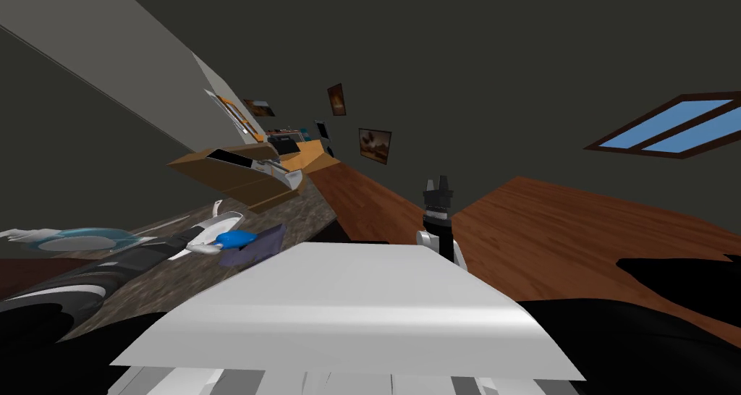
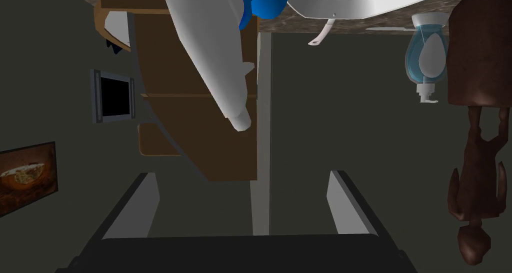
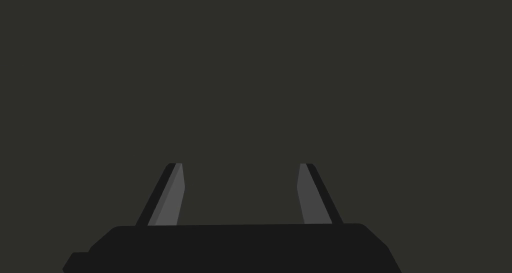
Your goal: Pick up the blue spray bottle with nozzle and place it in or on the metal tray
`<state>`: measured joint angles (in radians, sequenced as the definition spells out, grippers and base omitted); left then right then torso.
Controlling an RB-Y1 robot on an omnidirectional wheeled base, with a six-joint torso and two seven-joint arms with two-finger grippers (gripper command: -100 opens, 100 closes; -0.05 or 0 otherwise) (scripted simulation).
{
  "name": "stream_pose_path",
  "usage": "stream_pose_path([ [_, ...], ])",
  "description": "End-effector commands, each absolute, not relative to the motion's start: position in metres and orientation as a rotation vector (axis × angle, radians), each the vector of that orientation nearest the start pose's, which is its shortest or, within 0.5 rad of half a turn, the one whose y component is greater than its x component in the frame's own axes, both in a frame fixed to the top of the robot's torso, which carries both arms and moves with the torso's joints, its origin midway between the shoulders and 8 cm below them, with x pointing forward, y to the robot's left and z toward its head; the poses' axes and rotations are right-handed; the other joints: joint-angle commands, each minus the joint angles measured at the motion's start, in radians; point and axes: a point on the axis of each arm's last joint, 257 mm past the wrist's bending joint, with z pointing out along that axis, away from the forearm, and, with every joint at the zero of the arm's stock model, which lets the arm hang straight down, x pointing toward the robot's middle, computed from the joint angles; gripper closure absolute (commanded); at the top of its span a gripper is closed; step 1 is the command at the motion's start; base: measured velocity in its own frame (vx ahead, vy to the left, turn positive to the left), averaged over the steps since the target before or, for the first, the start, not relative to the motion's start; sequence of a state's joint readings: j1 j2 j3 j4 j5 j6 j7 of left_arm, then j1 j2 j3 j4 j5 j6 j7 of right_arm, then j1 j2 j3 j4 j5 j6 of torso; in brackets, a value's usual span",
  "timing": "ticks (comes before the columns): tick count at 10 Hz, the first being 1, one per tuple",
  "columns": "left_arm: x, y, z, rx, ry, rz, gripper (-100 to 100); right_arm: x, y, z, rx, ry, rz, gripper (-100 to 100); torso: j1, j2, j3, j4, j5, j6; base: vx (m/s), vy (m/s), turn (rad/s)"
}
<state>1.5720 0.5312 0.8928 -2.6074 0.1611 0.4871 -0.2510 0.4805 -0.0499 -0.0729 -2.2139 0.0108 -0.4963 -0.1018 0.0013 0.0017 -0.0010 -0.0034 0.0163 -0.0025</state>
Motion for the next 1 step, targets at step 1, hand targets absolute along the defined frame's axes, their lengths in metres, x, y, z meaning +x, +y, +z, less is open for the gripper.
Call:
stream_pose_path([
  [1,0.1174,0.5825,-0.0751,-0.821,1.824,0.524,0,0.3550,-0.3007,0.0027,0.690,0.660,1.311,0,0.000,0.000,0.000,0.000,0.000,0.000,0.000,0.000,0.000],
])
